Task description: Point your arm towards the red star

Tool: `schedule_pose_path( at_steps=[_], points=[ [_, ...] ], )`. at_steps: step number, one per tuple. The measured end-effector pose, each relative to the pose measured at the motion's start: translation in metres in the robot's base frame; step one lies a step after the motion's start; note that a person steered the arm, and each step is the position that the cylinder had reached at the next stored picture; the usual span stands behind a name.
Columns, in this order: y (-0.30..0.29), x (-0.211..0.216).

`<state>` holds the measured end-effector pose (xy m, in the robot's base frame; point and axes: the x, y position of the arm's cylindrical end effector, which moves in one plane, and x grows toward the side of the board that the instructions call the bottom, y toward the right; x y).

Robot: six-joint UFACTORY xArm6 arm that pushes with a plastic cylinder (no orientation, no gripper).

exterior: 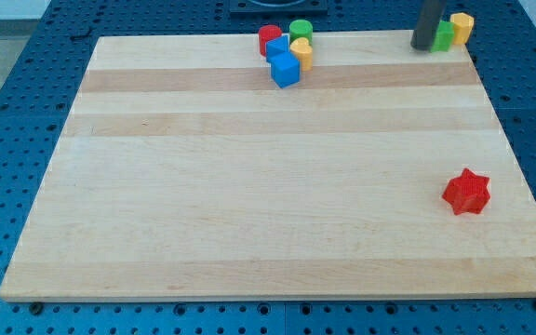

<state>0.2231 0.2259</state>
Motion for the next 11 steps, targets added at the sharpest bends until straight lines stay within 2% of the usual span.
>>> schedule_pose_path(
  at_steps=[1,2,5,6,7,8,10,11],
  points=[
    [-0.003,-0.006],
    [-0.03,0.007],
    [-0.077,0.14],
    [-0.08,0.172],
    [-0.086,0.221],
    [-0.084,0.275],
    [-0.069,0.35],
    [-0.021,0.356]
  ],
)
